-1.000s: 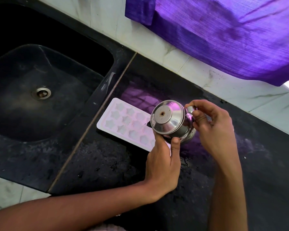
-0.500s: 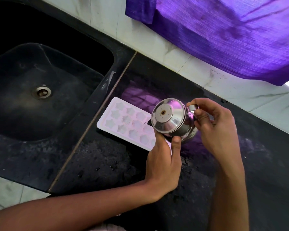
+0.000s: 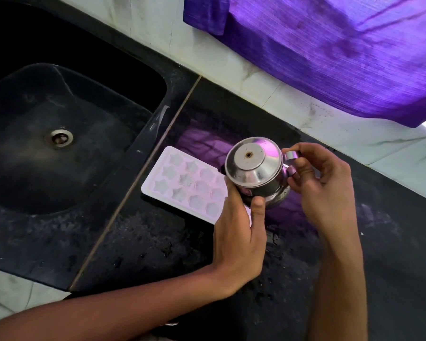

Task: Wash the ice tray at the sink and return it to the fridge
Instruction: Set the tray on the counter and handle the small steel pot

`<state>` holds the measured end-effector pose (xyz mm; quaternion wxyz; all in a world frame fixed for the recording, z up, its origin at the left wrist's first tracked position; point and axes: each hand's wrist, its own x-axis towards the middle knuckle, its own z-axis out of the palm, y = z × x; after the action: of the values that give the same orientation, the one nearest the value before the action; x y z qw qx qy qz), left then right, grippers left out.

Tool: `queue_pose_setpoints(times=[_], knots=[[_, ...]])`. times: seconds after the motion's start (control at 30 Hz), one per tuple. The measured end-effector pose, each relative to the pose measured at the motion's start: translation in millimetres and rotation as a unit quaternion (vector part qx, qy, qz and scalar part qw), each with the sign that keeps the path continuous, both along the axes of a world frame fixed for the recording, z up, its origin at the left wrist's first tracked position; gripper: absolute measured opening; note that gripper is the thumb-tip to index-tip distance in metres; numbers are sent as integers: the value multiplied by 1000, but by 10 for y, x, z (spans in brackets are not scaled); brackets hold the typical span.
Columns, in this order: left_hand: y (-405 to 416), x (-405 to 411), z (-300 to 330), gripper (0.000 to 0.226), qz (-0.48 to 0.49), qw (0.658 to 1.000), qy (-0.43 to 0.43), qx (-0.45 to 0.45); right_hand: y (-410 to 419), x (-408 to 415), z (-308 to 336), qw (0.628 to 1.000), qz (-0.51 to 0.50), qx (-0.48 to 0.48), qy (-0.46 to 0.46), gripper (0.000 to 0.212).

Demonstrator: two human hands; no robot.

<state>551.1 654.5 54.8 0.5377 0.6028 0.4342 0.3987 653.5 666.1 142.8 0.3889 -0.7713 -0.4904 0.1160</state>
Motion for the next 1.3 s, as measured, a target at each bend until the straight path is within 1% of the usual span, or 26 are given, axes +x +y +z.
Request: queue_pose_setpoints(times=[0.07,0.2,0.43,0.63,0.83,1.17,1.3], knots=[[81,2,16,69,7,1000,-5,-2,42,-4,3,1000,7,15,20,34],[245,2,46,60,26,1000,-3,-13,127,-13,-27,999,8,21,44,31],[418,-3,-38,55,35,997,-4,-72,298,-54,-140,1000,-7,-13,-5,15],[489,0,-80,56,53,995,-15,-82,388,-84,-196,999,-10,-26,-20,14],[494,-18,-78,55,49,995,-16,-88,431,-121,-171,999,-10,-36,-39,12],[505,-27,-51,44,42,994,-12,-95,432,-146,-127,998,-8,-43,-48,12],[496,-31,-57,47,43,995,-18,-85,423,-149,-119,998,-10,-44,-50,12]])
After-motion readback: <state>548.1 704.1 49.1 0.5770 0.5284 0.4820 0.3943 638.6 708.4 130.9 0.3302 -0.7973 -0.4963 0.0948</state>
